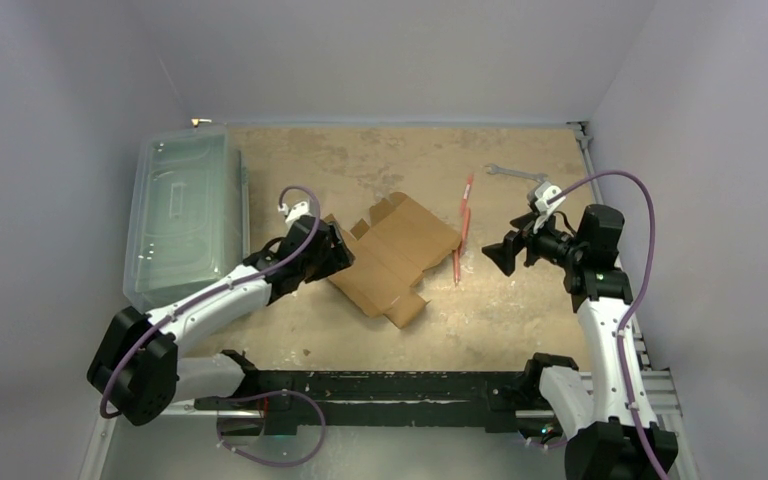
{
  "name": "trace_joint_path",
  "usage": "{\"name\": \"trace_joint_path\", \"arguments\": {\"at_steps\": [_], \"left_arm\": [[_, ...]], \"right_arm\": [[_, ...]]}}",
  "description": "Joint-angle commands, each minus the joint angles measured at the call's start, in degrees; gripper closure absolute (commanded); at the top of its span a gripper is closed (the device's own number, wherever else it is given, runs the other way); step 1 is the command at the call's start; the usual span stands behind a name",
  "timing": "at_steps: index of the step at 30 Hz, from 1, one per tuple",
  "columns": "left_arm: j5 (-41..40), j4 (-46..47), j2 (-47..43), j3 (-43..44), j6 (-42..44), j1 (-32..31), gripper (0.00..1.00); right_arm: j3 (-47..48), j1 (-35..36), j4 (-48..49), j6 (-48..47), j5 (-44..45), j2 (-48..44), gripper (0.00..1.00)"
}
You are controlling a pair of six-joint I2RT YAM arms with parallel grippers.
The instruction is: Fold the paper box
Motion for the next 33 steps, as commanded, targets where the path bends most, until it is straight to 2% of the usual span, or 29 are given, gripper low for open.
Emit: {"name": "trace_joint_path", "arguments": {"at_steps": [1, 6, 14, 20, 27, 33], "left_arm": [[-3.7, -1.8, -3.0, -2.1, -7.0, 0.1, 0.30], [-2.7, 0.1, -3.5, -4.4, -7.7, 0.1, 0.26], [-5.3, 0.5, -3.3, -7.3, -10.6, 0.1, 0.26], [-5.3, 5.5, -2.5, -10.7, -11.3, 0.1, 0.29], [-5.9, 15.0, -4.9, -15.5, -6.8, 0.1, 0.32], [-1.8, 28.2, -9.8, -22.4, -3.5, 0.1, 0.31]], "right_arm": [[-0.2, -0.3, 1.9, -1.1, -0.9, -0.7, 0.01], [-0.4, -0.3, 2.0, -1.2, -0.8, -0.5, 0.01], [-0.5, -0.3, 2.0, -1.3, -0.8, -0.5, 0.01], [-0.6, -0.3, 2.2, -1.4, -0.9, -0.1, 0.01], [-0.7, -0.2, 2.3, -1.3, -2.6, 0.6, 0.01], [-0.6, 1.2, 2.2, -1.3, -2.6, 0.8, 0.01]]}}
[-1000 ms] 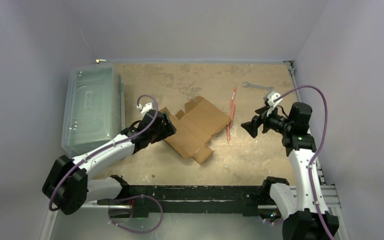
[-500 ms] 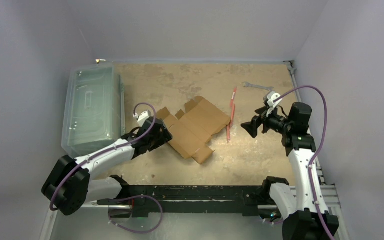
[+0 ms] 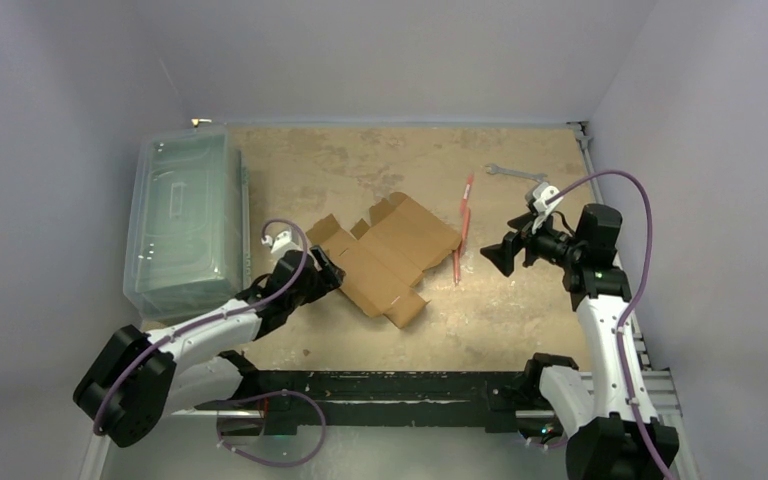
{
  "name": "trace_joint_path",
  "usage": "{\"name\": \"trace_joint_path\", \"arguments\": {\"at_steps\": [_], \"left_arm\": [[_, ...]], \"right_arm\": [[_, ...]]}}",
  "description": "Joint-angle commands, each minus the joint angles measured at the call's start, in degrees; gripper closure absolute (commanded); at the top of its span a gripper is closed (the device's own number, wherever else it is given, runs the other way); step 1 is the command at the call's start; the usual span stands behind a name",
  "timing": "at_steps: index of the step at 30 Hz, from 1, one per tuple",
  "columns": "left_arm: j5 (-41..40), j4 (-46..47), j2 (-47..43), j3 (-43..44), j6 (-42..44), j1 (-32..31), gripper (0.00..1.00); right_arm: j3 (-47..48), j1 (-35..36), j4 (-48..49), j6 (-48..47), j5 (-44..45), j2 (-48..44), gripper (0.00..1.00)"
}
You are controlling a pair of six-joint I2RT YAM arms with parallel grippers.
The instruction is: Fold the paper box
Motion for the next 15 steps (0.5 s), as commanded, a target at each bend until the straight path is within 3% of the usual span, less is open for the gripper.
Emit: {"name": "trace_joint_path", "arguments": {"at_steps": [1, 15], "left_arm": [[2.5, 13.8, -4.3, -4.7, 3.4, 0.1, 0.31], [4.7, 15.7, -3.3, -5.0, 6.8, 0.1, 0.30]], "right_arm": [[-0.3, 1.3, 1.7, -0.8, -1.2, -0.1, 0.01], [-0.2, 2.5, 1.5, -1.4, 0.2, -0.5, 0.01]]}}
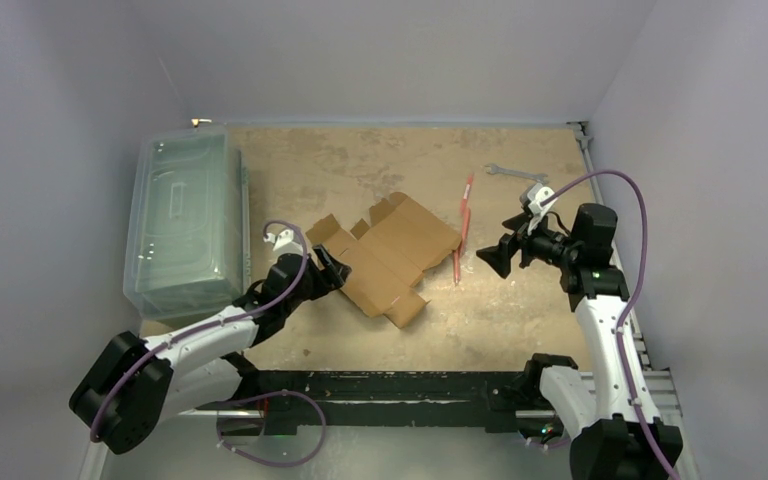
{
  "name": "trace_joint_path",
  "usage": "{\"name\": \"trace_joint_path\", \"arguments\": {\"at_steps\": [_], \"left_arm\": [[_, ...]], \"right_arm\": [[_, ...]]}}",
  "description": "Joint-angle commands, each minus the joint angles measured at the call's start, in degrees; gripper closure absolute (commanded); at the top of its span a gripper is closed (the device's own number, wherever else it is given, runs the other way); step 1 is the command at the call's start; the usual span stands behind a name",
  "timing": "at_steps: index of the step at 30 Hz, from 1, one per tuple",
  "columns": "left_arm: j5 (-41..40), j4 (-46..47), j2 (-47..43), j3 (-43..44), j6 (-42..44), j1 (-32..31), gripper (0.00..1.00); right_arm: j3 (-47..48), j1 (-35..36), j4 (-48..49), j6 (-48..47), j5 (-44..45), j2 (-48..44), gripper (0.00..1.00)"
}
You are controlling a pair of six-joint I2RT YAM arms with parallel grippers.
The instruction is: Fold the paper box
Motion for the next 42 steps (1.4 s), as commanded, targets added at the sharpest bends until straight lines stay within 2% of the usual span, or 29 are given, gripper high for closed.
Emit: {"name": "trace_joint_path", "arguments": {"at_steps": [1, 27, 38, 42], "left_arm": [[1.1, 3.7, 0.5, -0.2, 2.2, 0.1, 0.30], [0.3, 6.3, 1.7, -3.1, 0.4, 0.1, 0.30], [-0.2, 13.4, 4.0, -4.7, -3.4, 0.1, 0.32], [-0.5, 15.5, 5.7, -4.9, -4.4, 0.1, 0.35]], "right_arm": [[-0.2, 0.3, 1.3, -1.0, 0.4, -0.5, 0.01], [0.0, 0.6, 1.1, -1.3, 0.7, -1.5, 0.01], [-0.1, 0.6, 1.2, -1.3, 0.4, -1.7, 0.01], [-0.2, 0.6, 1.2, -1.4, 0.4, -1.8, 0.01]]}}
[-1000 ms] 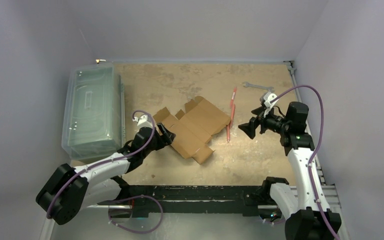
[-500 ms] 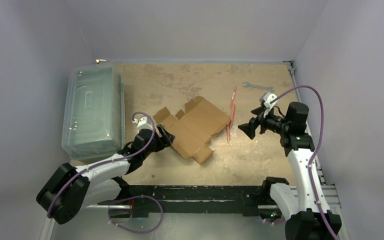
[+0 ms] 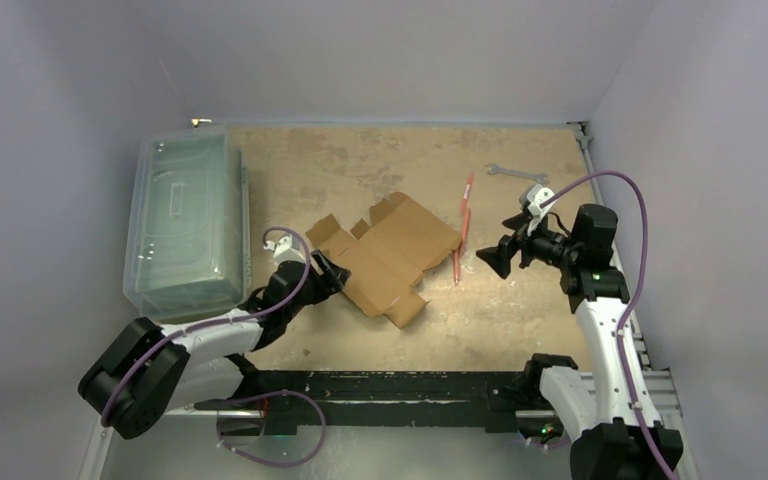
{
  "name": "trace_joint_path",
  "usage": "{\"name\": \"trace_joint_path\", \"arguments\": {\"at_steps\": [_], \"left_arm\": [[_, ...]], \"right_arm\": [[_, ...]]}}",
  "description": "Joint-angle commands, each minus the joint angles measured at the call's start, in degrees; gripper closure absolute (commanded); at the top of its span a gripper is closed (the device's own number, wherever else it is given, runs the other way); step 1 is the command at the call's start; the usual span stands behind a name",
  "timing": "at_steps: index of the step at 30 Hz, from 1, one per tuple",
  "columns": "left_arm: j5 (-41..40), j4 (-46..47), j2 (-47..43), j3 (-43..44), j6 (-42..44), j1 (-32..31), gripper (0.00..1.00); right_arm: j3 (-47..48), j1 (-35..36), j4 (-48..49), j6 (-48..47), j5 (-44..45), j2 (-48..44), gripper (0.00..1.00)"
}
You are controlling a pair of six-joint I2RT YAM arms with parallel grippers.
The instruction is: Fold the paper box
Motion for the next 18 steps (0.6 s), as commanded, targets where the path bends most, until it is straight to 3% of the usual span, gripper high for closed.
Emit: {"name": "trace_joint_path", "arguments": {"at_steps": [1, 13, 14, 17, 18], "left_arm": [[-1.2, 5.6, 1.7, -0.2, -1.9, 0.1, 0.36], [-2.7, 7.5, 5.5, -0.7, -1.4, 0.1, 0.53], [-2.8, 7.4, 5.5, -0.4, -0.7, 0.1, 0.58], [-4.2, 5.5, 5.0, 0.5, 1.3, 0.1, 1.00], [-4.6, 4.8, 4.6, 0.9, 2.5, 0.1, 1.00]], "right_arm": [[-0.3, 0.2, 1.3, -0.9, 0.3, -0.9, 0.01], [0.1, 0.4, 0.7, -1.4, 0.1, -1.0, 0.01], [0.0, 0.4, 0.7, -1.4, 0.1, -1.1, 0.01], [0.1, 0.6, 0.6, -1.4, 0.3, -1.0, 0.01], [0.1, 0.6, 0.6, -1.4, 0.3, -1.0, 0.01]]}}
